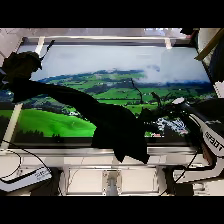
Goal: Fold the clothes and pants, and hang the long-sleeved shirts on hangers.
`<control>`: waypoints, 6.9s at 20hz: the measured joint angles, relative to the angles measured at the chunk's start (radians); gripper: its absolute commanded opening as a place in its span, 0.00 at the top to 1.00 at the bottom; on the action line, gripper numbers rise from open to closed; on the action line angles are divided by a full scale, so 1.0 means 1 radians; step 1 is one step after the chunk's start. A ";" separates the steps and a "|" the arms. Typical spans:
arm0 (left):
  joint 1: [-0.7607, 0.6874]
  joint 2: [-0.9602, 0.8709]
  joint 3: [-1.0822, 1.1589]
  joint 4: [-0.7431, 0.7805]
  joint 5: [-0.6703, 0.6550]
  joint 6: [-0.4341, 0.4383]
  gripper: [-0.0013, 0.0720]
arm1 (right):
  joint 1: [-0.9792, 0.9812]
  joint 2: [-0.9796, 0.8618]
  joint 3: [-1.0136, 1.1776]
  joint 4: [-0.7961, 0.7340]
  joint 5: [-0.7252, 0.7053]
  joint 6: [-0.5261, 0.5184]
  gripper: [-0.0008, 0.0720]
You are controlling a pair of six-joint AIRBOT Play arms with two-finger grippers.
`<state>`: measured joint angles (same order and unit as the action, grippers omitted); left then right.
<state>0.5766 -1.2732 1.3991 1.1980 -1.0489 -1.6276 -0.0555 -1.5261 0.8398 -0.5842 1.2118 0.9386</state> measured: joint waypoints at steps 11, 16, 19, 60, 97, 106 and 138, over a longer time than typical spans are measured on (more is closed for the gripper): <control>-0.036 0.093 0.000 -0.002 -0.096 0.043 0.96 | -0.176 0.074 0.427 -0.053 0.029 0.067 0.95; -0.100 0.122 0.000 -0.003 -0.100 0.060 0.96 | -0.295 0.091 0.581 -0.183 -0.132 0.232 0.95; -0.180 0.124 -0.003 -0.003 -0.101 0.062 0.96 | -0.319 0.070 0.608 -0.228 -0.204 0.277 0.46; -1.376 -0.187 -0.448 -0.848 0.439 0.340 0.98 | -0.568 0.202 0.627 -0.438 0.204 0.142 0.46; -0.564 0.468 -0.442 0.492 -0.212 -0.164 0.97 | -0.282 0.230 0.299 -0.325 0.134 0.071 0.46; -0.564 0.468 -0.442 0.492 -0.213 -0.164 0.97 | -0.282 0.230 0.459 -0.327 0.133 0.071 0.46; -0.564 0.467 -0.442 0.492 -0.214 -0.164 0.97 | 0.264 0.069 0.019 -0.187 -0.171 0.126 0.46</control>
<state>0.0128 -0.8059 0.9569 1.6905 -1.2625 -1.7916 0.2089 -1.4574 0.8589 -0.7715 1.0405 1.0645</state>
